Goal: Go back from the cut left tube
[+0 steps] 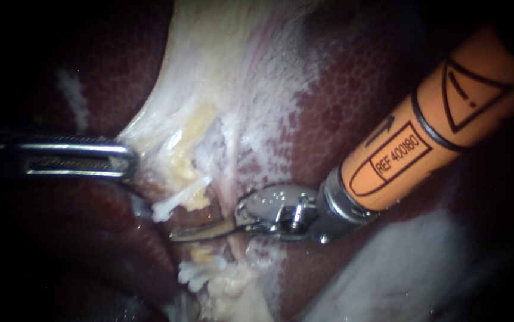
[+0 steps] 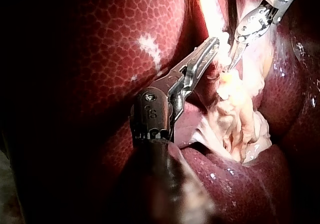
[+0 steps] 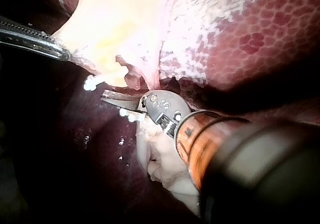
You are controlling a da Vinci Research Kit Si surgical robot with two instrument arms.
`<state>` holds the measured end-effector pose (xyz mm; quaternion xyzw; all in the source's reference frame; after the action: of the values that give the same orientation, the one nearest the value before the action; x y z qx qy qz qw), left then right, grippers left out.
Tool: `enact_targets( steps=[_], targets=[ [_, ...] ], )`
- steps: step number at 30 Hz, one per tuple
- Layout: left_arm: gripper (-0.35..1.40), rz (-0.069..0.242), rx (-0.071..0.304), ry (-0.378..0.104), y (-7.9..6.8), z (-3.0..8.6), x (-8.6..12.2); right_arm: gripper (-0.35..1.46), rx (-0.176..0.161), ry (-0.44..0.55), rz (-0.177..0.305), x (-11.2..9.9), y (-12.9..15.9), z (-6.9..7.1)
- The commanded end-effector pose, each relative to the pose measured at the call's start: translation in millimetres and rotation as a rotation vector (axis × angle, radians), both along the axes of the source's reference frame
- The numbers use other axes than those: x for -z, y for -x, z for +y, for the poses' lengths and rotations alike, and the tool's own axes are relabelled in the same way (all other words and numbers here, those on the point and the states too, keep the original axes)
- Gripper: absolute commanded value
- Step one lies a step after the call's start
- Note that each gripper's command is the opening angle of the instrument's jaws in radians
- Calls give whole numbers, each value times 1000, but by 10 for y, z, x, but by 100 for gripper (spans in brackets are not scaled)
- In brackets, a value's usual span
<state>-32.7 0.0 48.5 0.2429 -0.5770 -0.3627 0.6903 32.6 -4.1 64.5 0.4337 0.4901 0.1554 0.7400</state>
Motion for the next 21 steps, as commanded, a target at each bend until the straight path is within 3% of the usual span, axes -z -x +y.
enact_targets(
  steps=[1, 5, 9, 11, 21],
  targets=[
    [-35, 0, 0, 0, 0, 0, 0, -35, -2, -1, 3, 0, 0, 0],
    [-35, 0, 0, 0, 0, 0, 0, -35, -12, -5, 18, -3, 0, 1],
    [-35, 0, 0, 0, 0, 0, 0, 29, -18, -8, 27, -5, 0, 1],
    [-35, 0, 0, 0, 0, 0, 0, 49, -25, -11, 36, -5, 0, 1],
    [-35, 0, 0, 0, 0, 0, 0, 74, -31, -12, 40, -4, 0, 2]
  ],
)
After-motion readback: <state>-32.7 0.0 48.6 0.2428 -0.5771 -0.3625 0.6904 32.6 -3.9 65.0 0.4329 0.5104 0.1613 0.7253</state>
